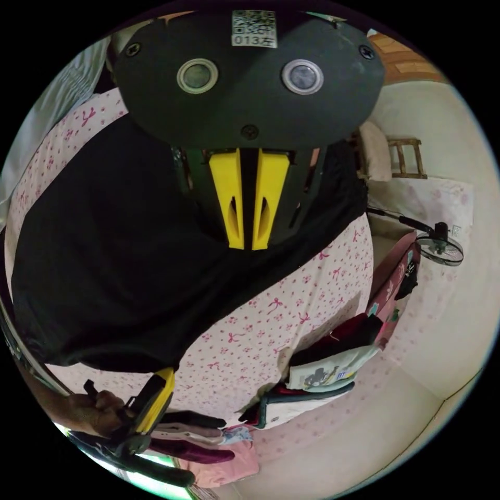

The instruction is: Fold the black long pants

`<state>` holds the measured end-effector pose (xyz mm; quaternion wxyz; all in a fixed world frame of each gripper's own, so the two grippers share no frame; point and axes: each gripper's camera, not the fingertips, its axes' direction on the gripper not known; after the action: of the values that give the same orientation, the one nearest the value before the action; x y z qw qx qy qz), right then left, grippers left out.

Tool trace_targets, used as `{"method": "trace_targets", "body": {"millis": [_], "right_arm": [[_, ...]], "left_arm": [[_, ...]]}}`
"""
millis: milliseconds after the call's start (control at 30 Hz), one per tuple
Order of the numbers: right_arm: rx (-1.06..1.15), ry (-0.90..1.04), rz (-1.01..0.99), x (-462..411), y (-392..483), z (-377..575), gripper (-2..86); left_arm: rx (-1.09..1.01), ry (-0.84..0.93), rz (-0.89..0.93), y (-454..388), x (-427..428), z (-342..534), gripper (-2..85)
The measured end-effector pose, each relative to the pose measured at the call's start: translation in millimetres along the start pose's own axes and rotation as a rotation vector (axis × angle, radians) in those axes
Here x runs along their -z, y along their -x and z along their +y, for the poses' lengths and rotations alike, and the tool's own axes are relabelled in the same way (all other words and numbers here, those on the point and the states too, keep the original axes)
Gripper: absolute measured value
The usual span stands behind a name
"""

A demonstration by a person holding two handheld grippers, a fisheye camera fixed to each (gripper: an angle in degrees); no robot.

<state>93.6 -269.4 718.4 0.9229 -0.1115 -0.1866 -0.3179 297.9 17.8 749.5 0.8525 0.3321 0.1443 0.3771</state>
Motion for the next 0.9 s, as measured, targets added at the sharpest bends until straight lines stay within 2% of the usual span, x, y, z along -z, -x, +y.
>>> {"method": "trace_targets", "body": {"millis": [133, 200, 333, 433, 533, 667, 800, 900], "right_arm": [[0.014, 0.040, 0.029, -7, -18, -4, 0.2], [-0.050, 0.046, 0.089, -3, -27, -2, 0.1], [-0.130, -0.067, 0.141, 30, -35, 20, 0.4], [-0.014, -0.034, 0.138, 30, -13, 31, 1.0], [-0.023, -0.013, 0.148, 20, -8, 41, 1.1], [-0.070, 0.045, 0.074, 3, -19, 49, 0.3], [-0.124, 0.016, 0.143, 5, -29, 59, 0.1], [-0.158, -0.013, 0.204, 19, -36, 72, 0.1]], "left_arm": [[0.043, 0.005, 0.020, 6, 1, -5, 2.8], [0.083, 0.011, 0.054, 13, 2, -8, 2.7], [0.091, 0.020, 0.065, 17, 8, -14, 1.9], [0.008, -0.056, 0.141, 2, 25, -27, 2.3], [-0.122, -0.163, 0.350, -27, 46, -42, 3.4], [-0.349, -0.160, 0.553, -83, 59, -62, 2.5], [-0.565, -0.069, 0.582, -137, 57, -65, 0.4], [-0.566, -0.089, 0.551, -138, 65, -62, 0.0]]}}
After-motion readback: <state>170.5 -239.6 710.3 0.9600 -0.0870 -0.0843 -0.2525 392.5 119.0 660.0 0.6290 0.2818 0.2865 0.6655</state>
